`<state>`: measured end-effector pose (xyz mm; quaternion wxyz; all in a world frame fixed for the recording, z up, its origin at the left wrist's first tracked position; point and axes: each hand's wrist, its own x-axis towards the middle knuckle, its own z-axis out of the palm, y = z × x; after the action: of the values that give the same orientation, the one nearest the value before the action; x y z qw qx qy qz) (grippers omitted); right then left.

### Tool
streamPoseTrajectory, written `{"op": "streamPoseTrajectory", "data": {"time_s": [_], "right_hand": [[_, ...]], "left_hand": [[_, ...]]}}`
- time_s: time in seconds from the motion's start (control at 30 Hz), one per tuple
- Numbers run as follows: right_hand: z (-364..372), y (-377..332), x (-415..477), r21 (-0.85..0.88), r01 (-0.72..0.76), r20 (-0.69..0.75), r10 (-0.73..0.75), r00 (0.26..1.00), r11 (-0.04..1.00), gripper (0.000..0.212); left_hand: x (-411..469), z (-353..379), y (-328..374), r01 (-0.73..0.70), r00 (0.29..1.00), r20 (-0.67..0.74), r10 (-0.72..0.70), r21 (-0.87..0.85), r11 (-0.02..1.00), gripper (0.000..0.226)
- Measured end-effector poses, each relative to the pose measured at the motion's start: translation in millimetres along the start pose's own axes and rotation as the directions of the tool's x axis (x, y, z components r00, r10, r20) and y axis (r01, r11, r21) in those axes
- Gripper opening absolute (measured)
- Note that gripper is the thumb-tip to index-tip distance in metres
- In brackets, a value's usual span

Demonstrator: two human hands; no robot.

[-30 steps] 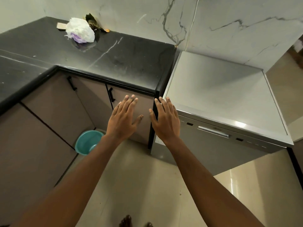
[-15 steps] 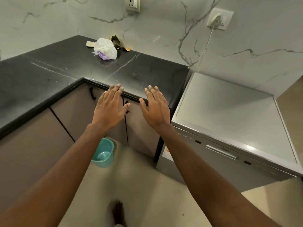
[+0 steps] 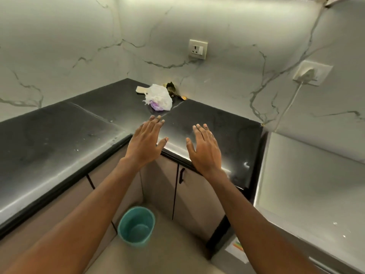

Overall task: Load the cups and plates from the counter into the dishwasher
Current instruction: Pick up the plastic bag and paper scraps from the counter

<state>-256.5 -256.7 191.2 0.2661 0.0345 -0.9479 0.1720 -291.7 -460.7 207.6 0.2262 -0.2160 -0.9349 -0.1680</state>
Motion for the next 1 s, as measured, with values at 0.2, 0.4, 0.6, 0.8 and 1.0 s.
{"op": "streamPoseTrajectory", "data": {"time_s": [0.2,0.4,0.6,0.8,1.0], "right_hand": [[32.9,-0.9,63.9,0.014,-0.025,-0.016,0.025,1.000,1.000,0.055],[75.6,19.2,119.1,0.023,-0.018,-0.030,0.019,0.999,1.000,0.053],[124.6,53.8,198.1,0.025,0.005,0.026,-0.005,1.000,1.000,0.052],[150.4,75.7,274.1,0.024,0.048,0.058,-0.049,0.997,0.999,0.052],[189.5,93.1,333.1,0.028,0.059,0.088,-0.061,0.994,0.998,0.052]], "left_hand": [[56.3,23.7,-45.0,-0.005,1.000,0.012,0.005,-0.009,1.000,0.064],[105.7,58.2,-76.5,0.004,1.000,-0.006,-0.004,-0.010,1.000,0.063],[170.5,100.8,-111.7,0.093,0.996,0.023,-0.091,-0.064,0.994,0.060],[226.7,119.7,-137.7,0.155,0.988,0.036,-0.153,-0.059,0.986,0.056],[284.0,146.2,-163.5,0.240,0.970,0.055,-0.237,-0.062,0.969,0.052]]}}
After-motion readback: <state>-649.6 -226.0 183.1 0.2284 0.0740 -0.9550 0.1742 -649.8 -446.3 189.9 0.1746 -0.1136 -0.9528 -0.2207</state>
